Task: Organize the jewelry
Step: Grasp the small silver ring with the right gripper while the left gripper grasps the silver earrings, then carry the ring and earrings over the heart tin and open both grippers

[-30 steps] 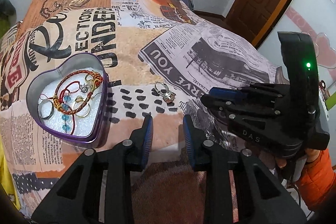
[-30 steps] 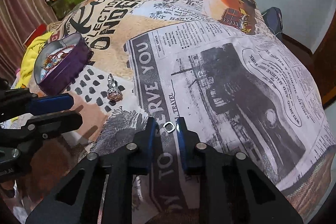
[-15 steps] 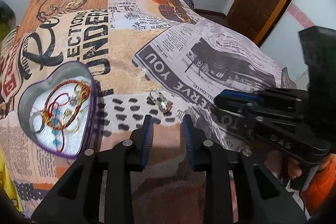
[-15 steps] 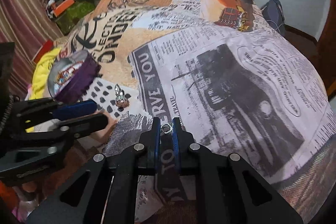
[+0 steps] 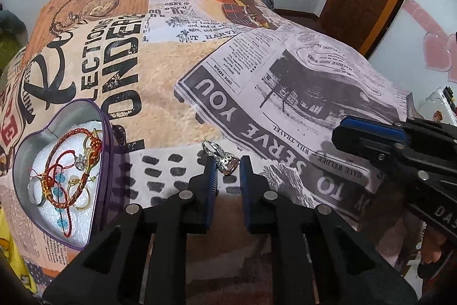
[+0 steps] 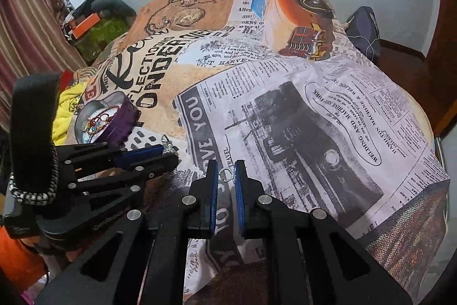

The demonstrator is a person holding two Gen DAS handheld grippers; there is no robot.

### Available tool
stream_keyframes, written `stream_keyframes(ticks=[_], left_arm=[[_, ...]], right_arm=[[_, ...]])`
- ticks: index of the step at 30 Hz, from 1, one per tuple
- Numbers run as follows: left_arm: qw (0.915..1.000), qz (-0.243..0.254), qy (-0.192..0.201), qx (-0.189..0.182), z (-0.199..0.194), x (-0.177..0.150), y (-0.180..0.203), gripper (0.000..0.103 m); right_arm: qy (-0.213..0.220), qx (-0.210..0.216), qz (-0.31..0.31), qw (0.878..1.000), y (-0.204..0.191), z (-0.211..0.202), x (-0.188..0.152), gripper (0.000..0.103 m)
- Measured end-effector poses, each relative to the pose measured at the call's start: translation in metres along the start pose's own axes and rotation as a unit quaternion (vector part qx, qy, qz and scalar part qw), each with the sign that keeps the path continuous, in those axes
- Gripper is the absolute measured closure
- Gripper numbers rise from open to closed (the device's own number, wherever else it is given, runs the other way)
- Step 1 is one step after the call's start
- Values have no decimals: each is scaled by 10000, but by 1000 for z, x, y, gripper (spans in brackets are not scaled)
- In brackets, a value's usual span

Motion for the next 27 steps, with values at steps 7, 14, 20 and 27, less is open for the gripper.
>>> stream_keyframes(ticks=[7,14,20,27], left_arm=[[9999,12,169,-16,-20,1,1,88],[9985,22,521,178,-56,9,-9,88],[9958,-13,847,334,-91,13,-24,88],[9916,-152,1172,525,-127,15,-49,88]], right_arm=[[101,22,5,9999,-6,-8,5,93],[352,87,-105,9993,-25,-25,18,93],[597,231,-216,9977,-48,-38,30,93],[795,474,-415,9948,-86,-46,40,93]])
Point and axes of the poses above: each gripper's, at about its wrist camera, not at the fingertips, and z roughly the way its jaws point, y to its right, x to its top, the point moved 10 cm from there along z, roughly the way its jaws point, and after that the axes turned 8 degrees about z, right-handed, at the moved point
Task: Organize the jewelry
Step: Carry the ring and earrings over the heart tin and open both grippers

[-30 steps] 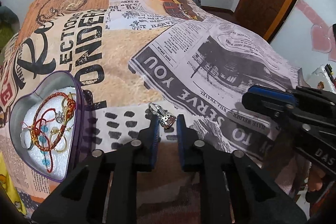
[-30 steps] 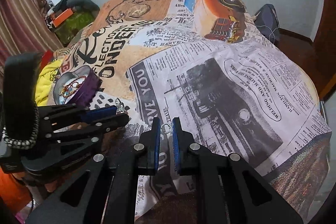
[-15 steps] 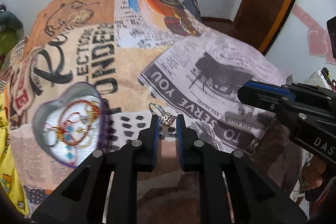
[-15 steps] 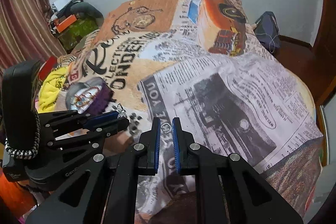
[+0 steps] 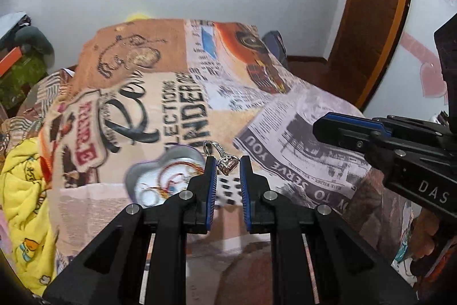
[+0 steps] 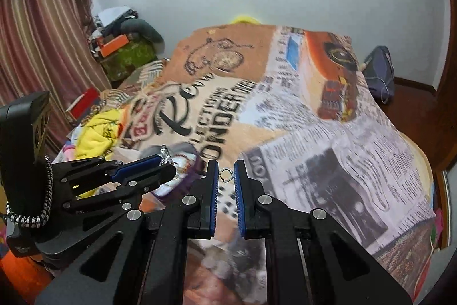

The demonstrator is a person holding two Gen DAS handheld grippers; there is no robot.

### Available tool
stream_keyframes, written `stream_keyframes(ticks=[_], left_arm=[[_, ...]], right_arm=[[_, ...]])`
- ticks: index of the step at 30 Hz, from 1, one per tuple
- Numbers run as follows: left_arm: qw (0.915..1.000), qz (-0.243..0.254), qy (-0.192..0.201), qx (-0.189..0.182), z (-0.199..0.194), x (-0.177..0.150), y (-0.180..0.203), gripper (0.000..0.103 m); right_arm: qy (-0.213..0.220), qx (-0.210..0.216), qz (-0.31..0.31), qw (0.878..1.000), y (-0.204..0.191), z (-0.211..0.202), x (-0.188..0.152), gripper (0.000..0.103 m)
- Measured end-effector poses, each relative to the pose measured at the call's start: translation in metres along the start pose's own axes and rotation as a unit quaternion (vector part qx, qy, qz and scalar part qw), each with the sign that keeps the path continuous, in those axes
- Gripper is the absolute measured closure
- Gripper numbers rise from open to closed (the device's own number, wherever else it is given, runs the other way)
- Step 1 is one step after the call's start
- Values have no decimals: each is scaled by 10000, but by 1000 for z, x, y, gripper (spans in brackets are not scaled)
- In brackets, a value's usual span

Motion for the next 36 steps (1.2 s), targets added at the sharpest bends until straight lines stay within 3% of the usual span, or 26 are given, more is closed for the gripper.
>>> stream_keyframes(ticks=[13,20,36], left_arm=[[9979,-379,348,390,-40,1,-62,88],[9973,-487,315,445,-37,-7,-80,88],[9949,-883,-50,487,-19,-35,-111,86]], right_arm=[[102,492,-347,9981,-64,13,11,93],[52,558,-396,9976,-76,26,9,93],[-750,689,-427,9939,-88,79,-18,93]])
Point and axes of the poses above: each gripper's, at about its wrist camera, not at the fingertips, and z roughly the way its jaws point, y to its right, x to its top, the point moved 10 cm from there along z, roughly the way its jaws point, and after that the axes turned 8 degrees about z, right-handed, at the moved point
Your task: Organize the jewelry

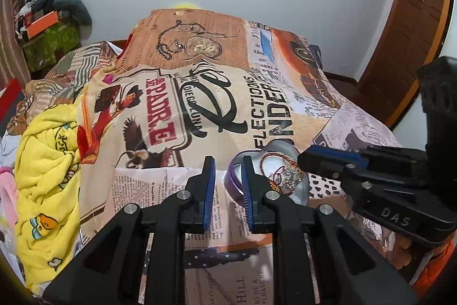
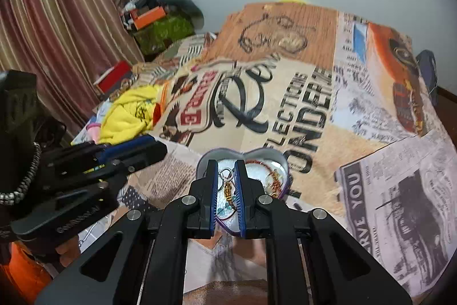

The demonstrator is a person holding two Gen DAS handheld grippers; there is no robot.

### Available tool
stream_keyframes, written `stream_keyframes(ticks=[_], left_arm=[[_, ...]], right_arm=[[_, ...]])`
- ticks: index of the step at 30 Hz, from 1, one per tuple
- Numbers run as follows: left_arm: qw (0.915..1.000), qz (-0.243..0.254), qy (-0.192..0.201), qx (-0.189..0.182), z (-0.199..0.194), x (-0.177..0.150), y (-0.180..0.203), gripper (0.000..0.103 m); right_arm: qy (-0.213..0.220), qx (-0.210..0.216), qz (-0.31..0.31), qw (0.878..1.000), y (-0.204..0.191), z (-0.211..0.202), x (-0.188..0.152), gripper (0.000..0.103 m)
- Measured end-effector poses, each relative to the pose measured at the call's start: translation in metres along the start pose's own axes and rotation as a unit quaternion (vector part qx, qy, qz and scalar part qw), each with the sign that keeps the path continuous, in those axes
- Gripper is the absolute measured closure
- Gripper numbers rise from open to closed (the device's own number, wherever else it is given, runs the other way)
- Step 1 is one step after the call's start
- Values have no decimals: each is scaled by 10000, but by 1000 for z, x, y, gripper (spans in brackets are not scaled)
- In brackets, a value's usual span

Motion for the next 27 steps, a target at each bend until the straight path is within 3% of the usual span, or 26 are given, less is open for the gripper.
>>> stream_keyframes(ticks=[4,7,10,17,22,24,26,27], left_arm=[[10000,6,44,20,-3,2,-2,85],[9999,4,118,31,-9,6,-2,85],[9997,2,235,27,-18,12,-1,85],[9970,49,774,59,-61,39,11,85],[9884,233,1489,161,-119,66,28,85],[9820,364,1836,268,-148,75,38,80],[9745,454,2163,381,-174,80,46,64],[9713,491,2290,425,-185,81,49,61]], right_arm=[[-143,59,179,9997,3,3,-1,86],[-14,34,267,9996,7,-6,5,77],[193,-1,313,9993,9,-22,13,76],[940,-223,176,9952,4,-78,39,76],[1749,-385,-20,9838,-12,-142,53,76],[2102,-424,-126,9767,-23,-170,56,76],[2421,-473,-214,9689,-33,-194,57,76],[2571,-515,-260,9647,-37,-205,57,76]])
Point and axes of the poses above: each gripper's, at about its wrist camera, not at the fingertips, and z roughly the way its jaws point, y to its right, x to its top, the point moved 10 cm from there along z, roughly the way its jaws point, and after that the axes turned 8 degrees about z, right-handed, at the moved point
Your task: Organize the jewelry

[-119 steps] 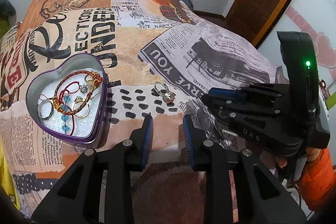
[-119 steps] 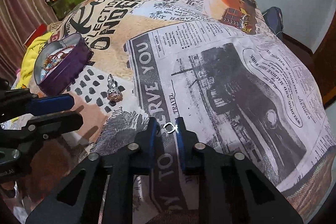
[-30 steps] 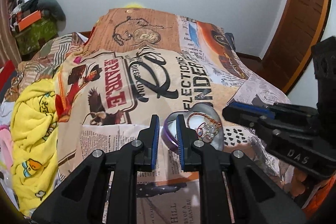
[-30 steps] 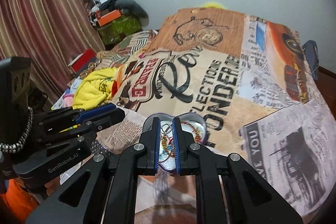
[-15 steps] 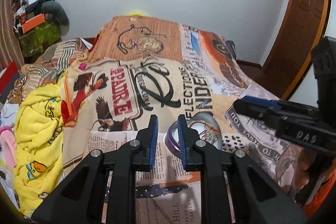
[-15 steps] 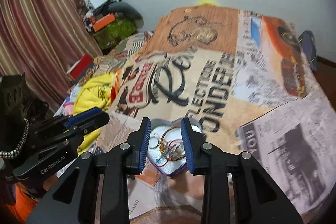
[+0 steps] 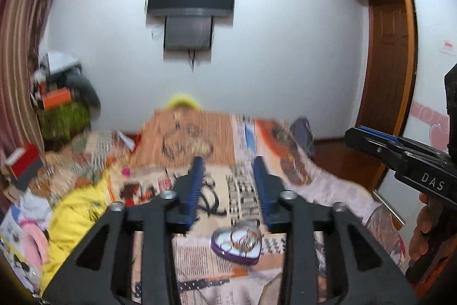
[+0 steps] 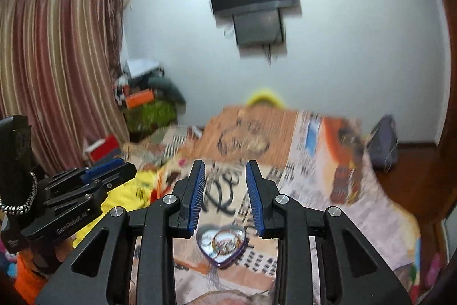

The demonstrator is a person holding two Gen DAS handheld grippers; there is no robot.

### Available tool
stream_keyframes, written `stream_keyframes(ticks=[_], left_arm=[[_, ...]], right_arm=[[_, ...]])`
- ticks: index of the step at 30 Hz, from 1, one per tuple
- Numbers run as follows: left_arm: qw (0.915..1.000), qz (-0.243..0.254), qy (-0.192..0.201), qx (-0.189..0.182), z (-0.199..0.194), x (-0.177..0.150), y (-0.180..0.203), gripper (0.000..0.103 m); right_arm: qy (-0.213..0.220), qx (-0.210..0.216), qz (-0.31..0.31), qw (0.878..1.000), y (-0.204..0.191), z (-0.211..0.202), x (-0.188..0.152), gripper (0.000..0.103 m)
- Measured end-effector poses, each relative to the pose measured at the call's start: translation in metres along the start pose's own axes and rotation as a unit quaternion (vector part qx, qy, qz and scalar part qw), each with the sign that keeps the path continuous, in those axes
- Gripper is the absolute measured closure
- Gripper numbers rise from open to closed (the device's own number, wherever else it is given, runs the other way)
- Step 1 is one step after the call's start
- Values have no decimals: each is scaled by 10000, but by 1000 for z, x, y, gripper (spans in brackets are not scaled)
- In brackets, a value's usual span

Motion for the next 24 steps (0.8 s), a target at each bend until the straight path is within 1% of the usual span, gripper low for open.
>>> stream_keyframes(ticks=[1,2,3,5,6,7,8,9,10,12,13,14,16,24], left_arm=[[9999,57,148,59,-12,7,3,54],[9997,88,217,99,-18,11,5,47],[9993,125,320,162,-27,16,6,44],[9984,160,482,266,-42,23,8,33],[9978,172,565,312,-50,26,9,32],[9972,181,632,362,-57,29,9,28],[9968,180,671,397,-61,30,9,23],[9961,175,731,452,-67,32,9,20],[9957,171,775,488,-71,33,8,14],[9944,165,853,597,-79,34,7,12],[9940,179,867,637,-82,34,7,11],[9938,191,874,657,-84,34,7,11],[9936,196,884,678,-86,33,7,11],[9937,168,850,711,-91,27,5,11]], right_arm=[[147,-37,-48,9999,-3,-9,5,75],[275,-72,-89,9996,-5,-18,9,71],[397,-109,-129,9991,-8,-26,12,68],[643,-217,-186,9975,-11,-39,17,53],[763,-290,-210,9964,-12,-45,20,49],[876,-369,-224,9952,-13,-51,21,41],[967,-441,-224,9941,-13,-57,23,30],[1044,-513,-219,9930,-13,-60,24,24],[1115,-588,-214,9918,-13,-62,25,16],[1271,-726,-205,9890,-11,-66,26,10],[1308,-787,-217,9880,-11,-67,27,4],[1322,-818,-225,9876,-10,-66,27,1],[1356,-846,-215,9869,-11,-67,28,1],[1237,-807,-256,9887,-16,-67,21,1]])
Point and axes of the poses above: each gripper's, at about its wrist camera, not at the fingertips, and z roughly the way its jaws point, y to its right, x to its top, the point moved 10 cm from there along z, roughly the way its jaws point, and after that the axes turned 8 degrees about z, right-handed, at the moved point
